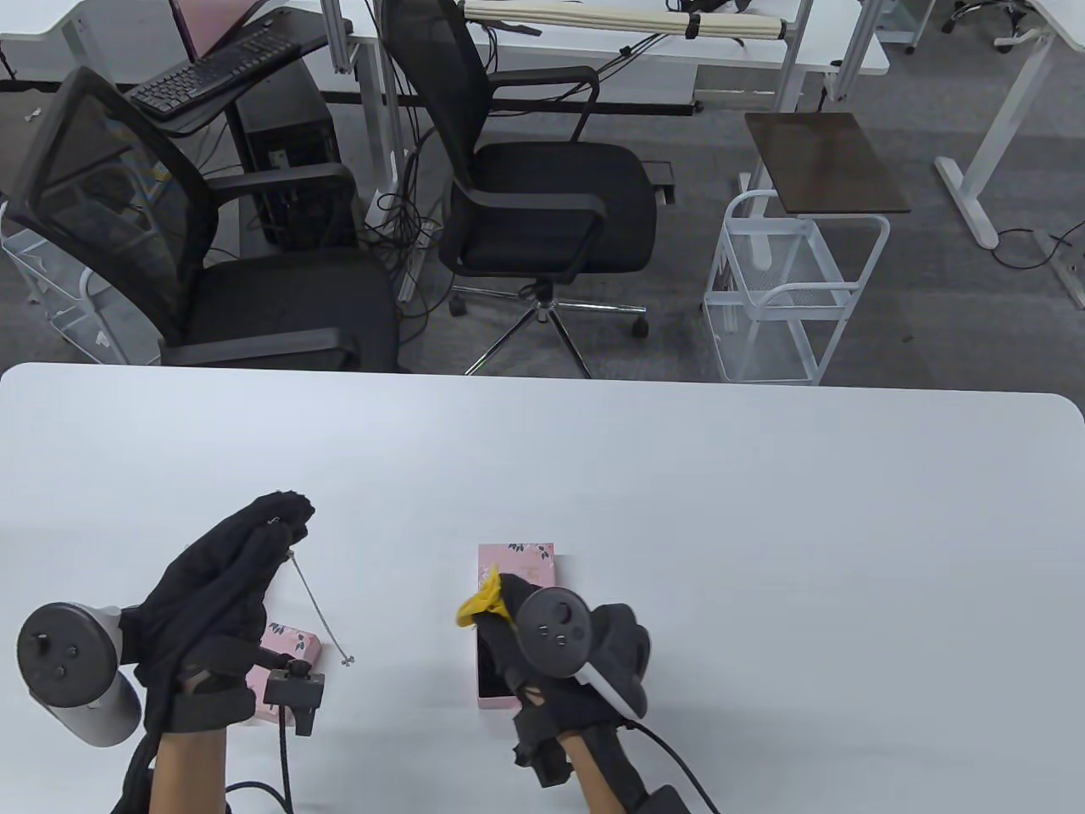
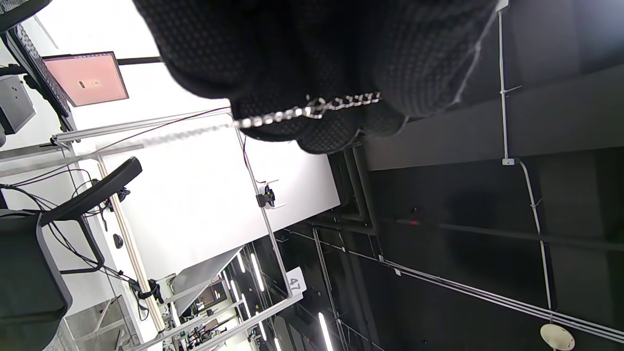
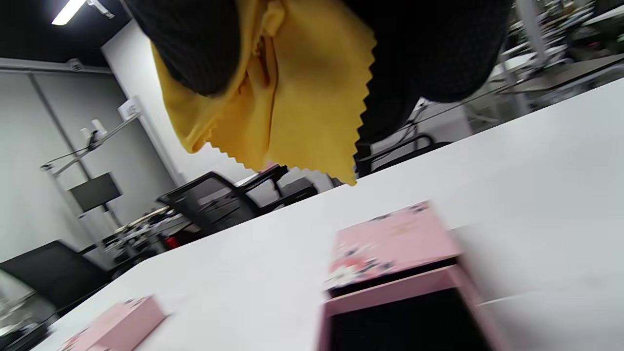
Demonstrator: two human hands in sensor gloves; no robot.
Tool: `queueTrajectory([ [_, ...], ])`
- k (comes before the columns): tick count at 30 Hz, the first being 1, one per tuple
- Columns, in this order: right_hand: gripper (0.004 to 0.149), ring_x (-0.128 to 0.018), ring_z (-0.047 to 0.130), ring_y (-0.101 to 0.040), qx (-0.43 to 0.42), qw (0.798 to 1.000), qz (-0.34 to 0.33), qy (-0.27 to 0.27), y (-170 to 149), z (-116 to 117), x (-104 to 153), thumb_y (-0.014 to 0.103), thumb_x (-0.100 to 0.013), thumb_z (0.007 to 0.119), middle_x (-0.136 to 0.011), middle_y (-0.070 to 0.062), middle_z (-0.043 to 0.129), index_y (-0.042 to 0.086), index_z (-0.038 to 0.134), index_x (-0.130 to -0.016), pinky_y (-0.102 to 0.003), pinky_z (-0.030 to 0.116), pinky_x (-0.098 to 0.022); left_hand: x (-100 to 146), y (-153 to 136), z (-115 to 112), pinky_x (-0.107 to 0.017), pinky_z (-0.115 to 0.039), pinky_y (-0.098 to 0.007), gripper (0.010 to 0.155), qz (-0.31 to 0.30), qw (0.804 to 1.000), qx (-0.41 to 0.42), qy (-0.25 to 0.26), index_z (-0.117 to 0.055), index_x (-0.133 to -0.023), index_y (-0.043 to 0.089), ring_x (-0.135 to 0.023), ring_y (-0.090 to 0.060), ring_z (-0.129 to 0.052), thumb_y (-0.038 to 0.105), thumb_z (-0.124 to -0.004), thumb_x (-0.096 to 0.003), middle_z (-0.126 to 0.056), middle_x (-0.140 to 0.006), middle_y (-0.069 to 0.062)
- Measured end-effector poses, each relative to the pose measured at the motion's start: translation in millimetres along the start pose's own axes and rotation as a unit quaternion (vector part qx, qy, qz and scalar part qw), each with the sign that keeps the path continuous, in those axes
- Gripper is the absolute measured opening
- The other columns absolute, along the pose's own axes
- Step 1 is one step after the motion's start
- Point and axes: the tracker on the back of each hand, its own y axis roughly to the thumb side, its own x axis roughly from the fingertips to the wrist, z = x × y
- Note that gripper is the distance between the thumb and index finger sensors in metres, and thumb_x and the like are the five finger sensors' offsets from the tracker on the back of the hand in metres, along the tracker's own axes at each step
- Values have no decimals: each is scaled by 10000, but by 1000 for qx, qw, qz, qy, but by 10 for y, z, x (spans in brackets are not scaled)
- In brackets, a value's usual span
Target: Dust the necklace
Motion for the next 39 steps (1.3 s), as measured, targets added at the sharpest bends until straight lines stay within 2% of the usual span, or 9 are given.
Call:
queueTrajectory([
  [5,482,-665,903,-430,30,992,85,-85,-692,-223,118,386,-652,750,-876,-218,867,62,697,-1006,-560,740,-563,16,48,-129,-544,-844,-409,366,-12,1000,-11,-18,-925,-874,310,-750,-206,-968,458,-861,-546,-1011,-877,8],
  [9,490,-673,896,-437,46,984,148,-93,-1093,-179,136,386,-652,752,-884,-226,859,58,691,-1011,-566,733,-567,26,67,-254,-541,-846,-410,367,-20,999,-25,-39,-930,-870,306,-746,-206,-971,458,-866,-542,-1014,-873,6],
  [14,504,-694,880,-452,92,974,202,-56,-1374,-74,113,389,-649,758,-904,-239,842,56,683,-1021,-577,719,-580,42,62,-375,-531,-853,-405,365,-25,998,-46,-47,-938,-860,306,-730,-197,-982,462,-869,-537,-1028,-853,6],
  [16,494,-701,875,-457,111,968,225,-19,-1454,-21,94,380,-649,764,-910,-243,836,59,690,-1017,-582,714,-585,49,49,-417,-532,-852,-405,365,-23,997,-46,-55,-936,-861,306,-732,-197,-981,462,-869,-538,-1026,-854,7],
  [17,482,-710,868,-459,120,963,240,20,-1490,7,83,363,-649,768,-912,-242,834,58,691,-1015,-586,708,-589,51,42,-430,-532,-852,-406,366,-22,997,-45,-56,-937,-861,305,-731,-198,-981,462,-869,-537,-1026,-854,7],
  [22,497,-785,798,-496,182,938,267,126,-1525,184,55,373,-645,785,-982,-272,757,76,683,-1029,-612,662,-626,52,40,-476,-532,-851,-407,365,-23,997,-44,-64,-936,-862,305,-733,-201,-979,461,-868,-539,-1025,-856,8],
  [28,720,-897,631,-588,205,929,259,168,-1465,310,13,445,-636,783,-1110,-360,534,38,482,-1147,-661,572,-671,67,39,-538,-533,-851,-407,364,-24,996,-51,-74,-937,-861,305,-733,-201,-979,459,-868,-539,-1025,-856,4],
  [35,802,-924,551,-635,168,943,252,135,-1397,104,87,419,-634,797,-1138,-391,422,-3,372,-1168,-682,536,-681,77,36,-564,-532,-852,-406,363,-26,995,-53,-77,-938,-860,305,-731,-201,-981,458,-869,-537,-1027,-852,4],
  [39,748,-910,590,-619,151,971,174,59,-1105,-75,144,389,-631,802,-1128,-369,469,8,426,-1154,-668,563,-670,76,32,-581,-533,-851,-407,363,-27,995,-53,-80,-938,-859,306,-733,-200,-980,458,-870,-536,-1025,-855,5],
])
